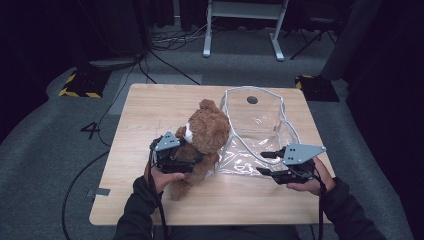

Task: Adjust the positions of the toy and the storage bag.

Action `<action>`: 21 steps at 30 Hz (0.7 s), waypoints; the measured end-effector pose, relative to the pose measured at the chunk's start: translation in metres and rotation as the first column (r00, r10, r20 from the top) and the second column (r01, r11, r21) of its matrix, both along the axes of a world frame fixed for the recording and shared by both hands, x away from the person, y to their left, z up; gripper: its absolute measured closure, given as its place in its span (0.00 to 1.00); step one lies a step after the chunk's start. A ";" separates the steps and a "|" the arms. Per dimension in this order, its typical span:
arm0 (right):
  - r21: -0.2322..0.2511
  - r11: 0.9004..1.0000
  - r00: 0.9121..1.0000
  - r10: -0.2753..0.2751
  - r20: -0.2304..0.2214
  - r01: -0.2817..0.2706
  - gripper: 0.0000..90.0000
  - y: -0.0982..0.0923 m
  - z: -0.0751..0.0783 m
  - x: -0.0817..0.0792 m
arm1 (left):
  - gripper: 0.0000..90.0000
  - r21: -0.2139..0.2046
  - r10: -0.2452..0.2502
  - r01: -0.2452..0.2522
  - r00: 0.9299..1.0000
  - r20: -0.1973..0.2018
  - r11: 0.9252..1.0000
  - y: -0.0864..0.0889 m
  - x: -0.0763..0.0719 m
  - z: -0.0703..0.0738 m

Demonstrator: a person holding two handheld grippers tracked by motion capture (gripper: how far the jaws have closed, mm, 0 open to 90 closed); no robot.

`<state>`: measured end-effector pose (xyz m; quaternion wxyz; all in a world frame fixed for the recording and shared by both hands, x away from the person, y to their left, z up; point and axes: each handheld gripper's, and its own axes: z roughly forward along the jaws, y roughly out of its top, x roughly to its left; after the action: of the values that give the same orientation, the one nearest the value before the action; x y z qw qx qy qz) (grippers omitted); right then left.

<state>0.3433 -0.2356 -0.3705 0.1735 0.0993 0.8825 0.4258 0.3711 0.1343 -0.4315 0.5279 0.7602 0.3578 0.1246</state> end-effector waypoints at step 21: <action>0.004 0.999 0.999 -0.039 0.035 0.039 0.31 -0.001 -0.003 -0.005 | 0.14 0.211 0.165 -0.169 0.986 0.035 0.963 -0.041 0.010 -0.011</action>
<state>0.3378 -0.2361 -0.3736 0.1970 0.1095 0.8765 0.4253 0.3815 0.0934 -0.4426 0.4341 0.7783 0.4006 0.2127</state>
